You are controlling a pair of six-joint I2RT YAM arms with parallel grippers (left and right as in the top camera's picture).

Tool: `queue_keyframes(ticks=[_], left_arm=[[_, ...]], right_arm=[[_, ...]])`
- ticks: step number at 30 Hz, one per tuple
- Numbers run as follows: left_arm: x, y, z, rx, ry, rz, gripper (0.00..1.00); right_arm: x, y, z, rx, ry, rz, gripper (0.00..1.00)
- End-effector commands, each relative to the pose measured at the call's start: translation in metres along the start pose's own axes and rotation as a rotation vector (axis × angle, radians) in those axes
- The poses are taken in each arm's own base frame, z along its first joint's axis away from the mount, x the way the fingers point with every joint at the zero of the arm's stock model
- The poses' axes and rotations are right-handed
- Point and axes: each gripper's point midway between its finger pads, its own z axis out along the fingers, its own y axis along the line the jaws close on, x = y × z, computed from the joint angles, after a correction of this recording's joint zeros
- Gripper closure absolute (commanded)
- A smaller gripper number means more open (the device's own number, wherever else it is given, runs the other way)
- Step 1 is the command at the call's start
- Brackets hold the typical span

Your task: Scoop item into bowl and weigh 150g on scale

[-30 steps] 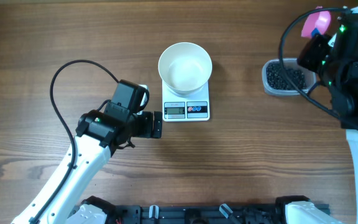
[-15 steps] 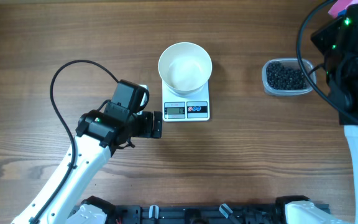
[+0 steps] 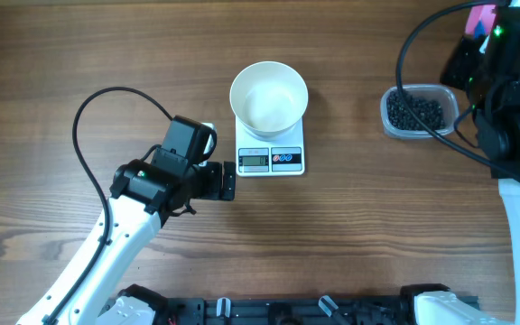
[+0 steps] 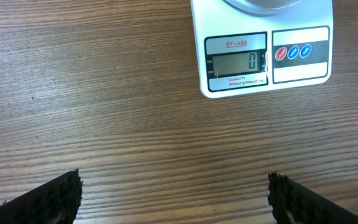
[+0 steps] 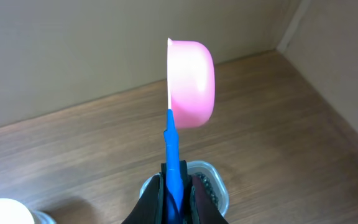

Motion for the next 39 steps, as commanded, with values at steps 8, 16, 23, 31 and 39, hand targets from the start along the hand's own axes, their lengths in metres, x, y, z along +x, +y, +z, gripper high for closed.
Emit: queue_keyframes(ticks=[8, 16, 23, 31, 39], left_arm=[[0.003, 0.002, 0.002, -0.01, 0.003, -0.006, 0.0], [-0.016, -0.006, 0.001, 0.023, -0.071, -0.007, 0.0], [0.004, -0.061, -0.019, 0.336, 0.017, -0.025, 0.0], [-0.001, -0.063, -0.078, 0.181, -0.293, -0.03, 0.0], [-0.027, -0.065, -0.065, -0.046, -0.143, 0.053, 0.0]], right_arm=[[-0.007, 0.013, -0.002, -0.072, -0.016, -0.009, 0.96], [-0.008, 0.022, -0.003, -0.123, -0.018, -0.03, 0.96], [-0.002, 0.021, -0.002, -0.118, 0.005, -0.04, 0.96], [0.017, 0.017, -0.003, -0.108, 0.08, -0.098, 0.96], [0.008, 0.019, -0.002, -0.114, 0.047, -0.084, 0.96]])
